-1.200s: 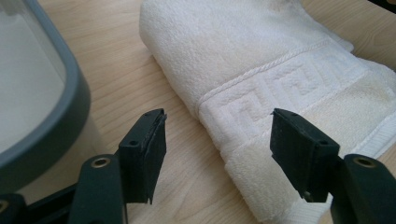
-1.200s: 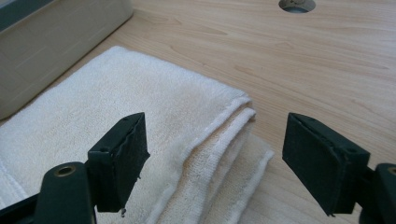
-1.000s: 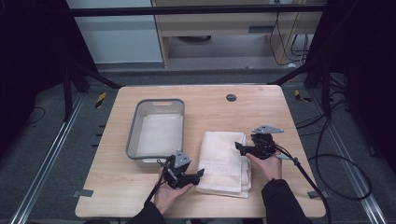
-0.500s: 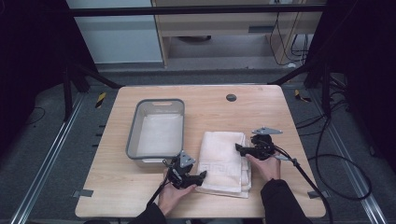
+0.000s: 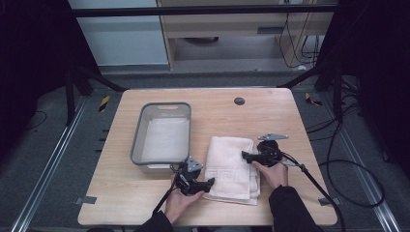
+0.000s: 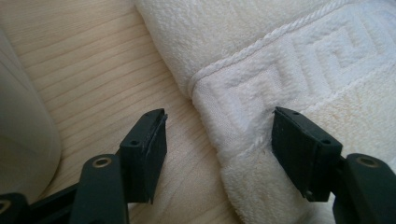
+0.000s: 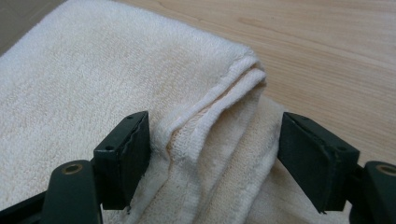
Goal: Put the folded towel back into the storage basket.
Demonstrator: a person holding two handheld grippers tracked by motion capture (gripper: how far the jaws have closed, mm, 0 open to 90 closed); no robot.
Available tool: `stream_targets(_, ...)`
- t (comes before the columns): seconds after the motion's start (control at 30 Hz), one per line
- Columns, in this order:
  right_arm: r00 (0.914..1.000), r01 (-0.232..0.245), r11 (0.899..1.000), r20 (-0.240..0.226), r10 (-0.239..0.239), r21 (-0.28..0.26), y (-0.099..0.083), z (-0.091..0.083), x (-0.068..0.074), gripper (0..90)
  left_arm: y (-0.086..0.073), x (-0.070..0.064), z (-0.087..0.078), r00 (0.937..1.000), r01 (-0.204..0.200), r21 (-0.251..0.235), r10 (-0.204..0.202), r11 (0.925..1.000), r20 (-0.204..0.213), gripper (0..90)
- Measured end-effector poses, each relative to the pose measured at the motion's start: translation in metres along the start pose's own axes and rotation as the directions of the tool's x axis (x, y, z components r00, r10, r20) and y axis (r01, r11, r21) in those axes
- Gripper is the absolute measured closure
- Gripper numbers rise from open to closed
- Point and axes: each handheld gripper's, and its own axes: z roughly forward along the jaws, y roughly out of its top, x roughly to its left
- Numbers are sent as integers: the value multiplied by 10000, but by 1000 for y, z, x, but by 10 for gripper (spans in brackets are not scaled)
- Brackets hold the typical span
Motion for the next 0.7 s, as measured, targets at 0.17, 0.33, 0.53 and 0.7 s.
stream_targets(0.17,9999,-91,9998,89,89,181,-2,3,0,259,1,-2,1,9999,-91,31,91,10000,47,381)
stream_targets(0.33,9991,-421,9985,2,421,355,-2,6,-1,260,1,-5,2,9995,-258,47,257,9997,164,443)
stream_targets(0.53,9964,-781,9954,-287,797,555,-3,8,0,350,2,-7,2,9989,-289,74,286,9996,383,524)
stream_targets(0.7,9933,-972,9930,-555,1010,671,-2,8,-1,420,3,-4,4,9973,1,164,-13,9999,729,559)
